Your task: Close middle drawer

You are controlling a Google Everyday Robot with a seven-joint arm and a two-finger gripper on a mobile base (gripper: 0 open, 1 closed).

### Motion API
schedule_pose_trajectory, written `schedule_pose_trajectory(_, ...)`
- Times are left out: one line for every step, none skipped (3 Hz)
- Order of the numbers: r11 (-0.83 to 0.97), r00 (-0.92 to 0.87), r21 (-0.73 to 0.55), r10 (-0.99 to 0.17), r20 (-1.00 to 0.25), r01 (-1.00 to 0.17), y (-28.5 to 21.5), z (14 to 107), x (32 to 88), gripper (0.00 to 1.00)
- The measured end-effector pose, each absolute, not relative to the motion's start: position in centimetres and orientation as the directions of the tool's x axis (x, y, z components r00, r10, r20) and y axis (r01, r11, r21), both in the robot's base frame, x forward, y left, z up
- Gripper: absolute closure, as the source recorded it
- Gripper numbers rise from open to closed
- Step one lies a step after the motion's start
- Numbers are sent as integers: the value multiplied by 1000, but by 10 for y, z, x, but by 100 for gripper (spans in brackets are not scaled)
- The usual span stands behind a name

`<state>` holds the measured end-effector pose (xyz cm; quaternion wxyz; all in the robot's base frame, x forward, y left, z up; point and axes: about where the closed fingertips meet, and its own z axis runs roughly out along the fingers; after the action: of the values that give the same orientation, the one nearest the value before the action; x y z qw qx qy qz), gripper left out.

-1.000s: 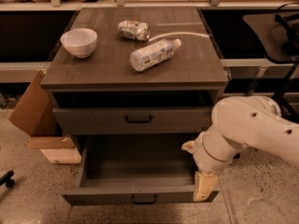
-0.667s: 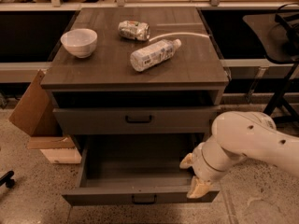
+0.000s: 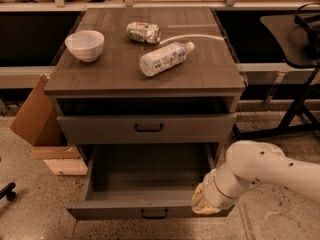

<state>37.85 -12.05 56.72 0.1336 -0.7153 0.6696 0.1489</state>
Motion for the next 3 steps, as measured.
schedule_pose_trajectory(-46,6,82,-902,-432,-996,-119,521,368,100)
schedule_pose_trajectory(-33,-32,135,-890,-456,-990,-118,485,361,100)
schedule_pose_trajectory(-18,-67,176,-881,-468,-984,-116,453,358,100)
